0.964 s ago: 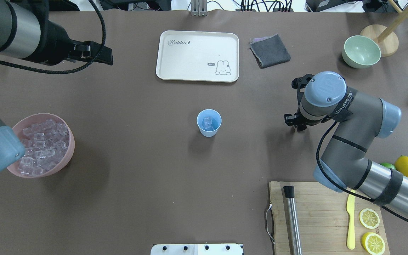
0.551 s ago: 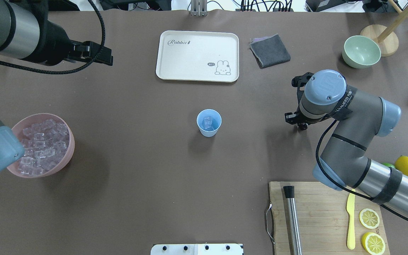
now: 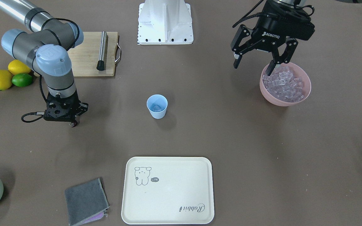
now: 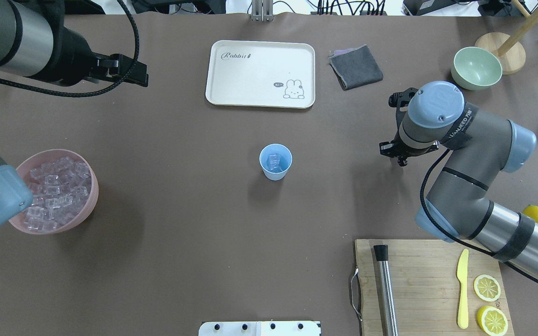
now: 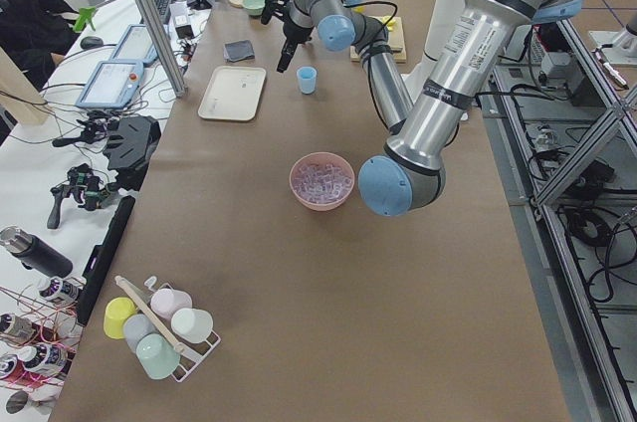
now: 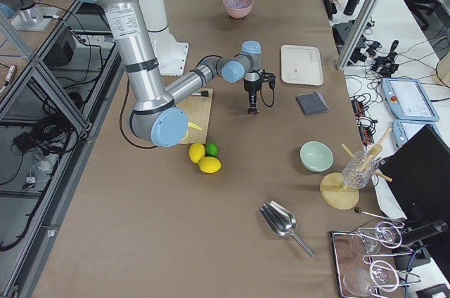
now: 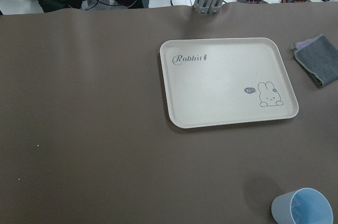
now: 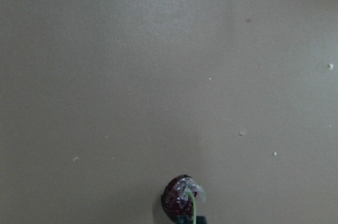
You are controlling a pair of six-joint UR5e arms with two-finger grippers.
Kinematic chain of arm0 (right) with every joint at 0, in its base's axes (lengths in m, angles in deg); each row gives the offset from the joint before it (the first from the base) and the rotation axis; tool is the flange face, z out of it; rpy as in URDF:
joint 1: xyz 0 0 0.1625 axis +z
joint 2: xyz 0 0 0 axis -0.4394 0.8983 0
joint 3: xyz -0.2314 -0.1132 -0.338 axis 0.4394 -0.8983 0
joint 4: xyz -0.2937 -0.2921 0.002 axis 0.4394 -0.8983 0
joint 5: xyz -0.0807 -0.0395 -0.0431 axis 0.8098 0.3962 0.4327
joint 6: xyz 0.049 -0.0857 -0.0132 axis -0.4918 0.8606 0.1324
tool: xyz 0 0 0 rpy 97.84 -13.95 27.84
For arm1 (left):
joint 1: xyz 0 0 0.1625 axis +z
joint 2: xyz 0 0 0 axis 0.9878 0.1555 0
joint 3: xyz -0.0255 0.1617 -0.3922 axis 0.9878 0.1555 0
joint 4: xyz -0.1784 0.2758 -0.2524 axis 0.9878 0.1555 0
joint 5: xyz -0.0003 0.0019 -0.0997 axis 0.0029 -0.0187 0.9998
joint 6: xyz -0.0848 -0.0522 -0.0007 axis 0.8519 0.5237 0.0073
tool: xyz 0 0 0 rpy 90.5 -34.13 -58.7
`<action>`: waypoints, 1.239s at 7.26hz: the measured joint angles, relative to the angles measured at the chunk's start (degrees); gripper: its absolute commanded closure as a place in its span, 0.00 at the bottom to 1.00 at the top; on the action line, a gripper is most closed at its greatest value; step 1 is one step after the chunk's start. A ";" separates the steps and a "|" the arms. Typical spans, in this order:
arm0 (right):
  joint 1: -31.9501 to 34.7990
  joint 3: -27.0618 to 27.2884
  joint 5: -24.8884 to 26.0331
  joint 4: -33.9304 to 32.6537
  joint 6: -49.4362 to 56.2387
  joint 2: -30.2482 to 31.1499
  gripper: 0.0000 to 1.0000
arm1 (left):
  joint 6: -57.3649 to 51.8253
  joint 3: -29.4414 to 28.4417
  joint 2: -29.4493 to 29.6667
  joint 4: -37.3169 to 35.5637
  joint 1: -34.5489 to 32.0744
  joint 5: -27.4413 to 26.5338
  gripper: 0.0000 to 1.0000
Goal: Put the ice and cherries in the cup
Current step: 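Carry the cherry with the right gripper over the light-blue cup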
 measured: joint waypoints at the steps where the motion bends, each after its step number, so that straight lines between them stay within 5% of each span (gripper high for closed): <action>1: 1.10 1.16 -1.10 -0.12 0.12 -0.20 1.00 | 0.00 -0.07 0.05 -0.14 -0.02 0.01 0.02; 5: 2.96 6.13 -4.46 0.44 -1.81 -7.30 1.00 | 0.00 -0.13 0.08 -0.17 -0.52 0.01 0.02; 9: -5.06 7.26 -3.10 7.78 -6.66 -12.70 1.00 | -3.52 -0.24 -0.87 -0.40 -2.47 0.09 0.02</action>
